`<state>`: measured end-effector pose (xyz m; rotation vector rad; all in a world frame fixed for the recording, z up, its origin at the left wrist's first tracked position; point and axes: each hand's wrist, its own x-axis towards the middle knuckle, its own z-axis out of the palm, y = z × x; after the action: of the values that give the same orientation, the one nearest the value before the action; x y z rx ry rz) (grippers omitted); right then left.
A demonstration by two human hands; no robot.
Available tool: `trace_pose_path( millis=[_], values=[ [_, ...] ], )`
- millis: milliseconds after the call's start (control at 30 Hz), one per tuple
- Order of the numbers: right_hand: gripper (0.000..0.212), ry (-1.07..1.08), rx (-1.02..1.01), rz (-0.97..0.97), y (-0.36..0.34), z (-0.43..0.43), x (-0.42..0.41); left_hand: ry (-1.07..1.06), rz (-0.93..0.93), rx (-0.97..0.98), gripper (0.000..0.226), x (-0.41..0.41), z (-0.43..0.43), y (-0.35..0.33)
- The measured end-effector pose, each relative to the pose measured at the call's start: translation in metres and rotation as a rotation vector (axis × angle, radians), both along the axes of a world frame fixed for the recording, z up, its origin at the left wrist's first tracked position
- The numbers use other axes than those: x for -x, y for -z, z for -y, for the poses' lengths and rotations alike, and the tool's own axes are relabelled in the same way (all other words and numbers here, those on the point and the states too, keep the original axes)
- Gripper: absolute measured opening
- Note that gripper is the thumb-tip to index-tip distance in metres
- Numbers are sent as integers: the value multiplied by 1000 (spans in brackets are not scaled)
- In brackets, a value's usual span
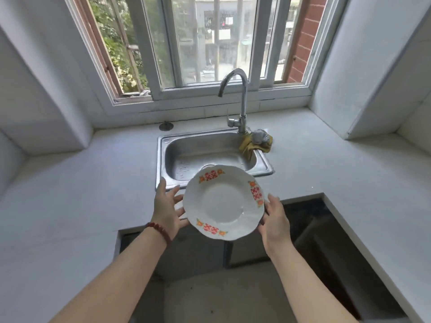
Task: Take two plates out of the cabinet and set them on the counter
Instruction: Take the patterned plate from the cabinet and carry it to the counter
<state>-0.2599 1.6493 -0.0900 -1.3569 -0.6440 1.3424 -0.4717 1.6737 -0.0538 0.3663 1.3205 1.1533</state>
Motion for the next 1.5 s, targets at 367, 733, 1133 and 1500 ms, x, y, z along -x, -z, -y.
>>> trace_pose_path(
  millis=[367, 733, 1133, 1500],
  values=[
    [42, -244, 23, -44, -2, -90, 134, -344, -42, -2, 67, 127, -5, -6],
    [37, -782, 111, -56, -4, -139, 263, -786, 23, -13, 76, 203, 52, 3],
    [49, -1328, 150, -19, 7, -62, 372, -1278, 115, 19, 75, 220, 185, 8],
    [50, -1502, 188, -76, 9, 65, 469, -1470, 120, -29, 77, 267, 322, 6]
  ],
)
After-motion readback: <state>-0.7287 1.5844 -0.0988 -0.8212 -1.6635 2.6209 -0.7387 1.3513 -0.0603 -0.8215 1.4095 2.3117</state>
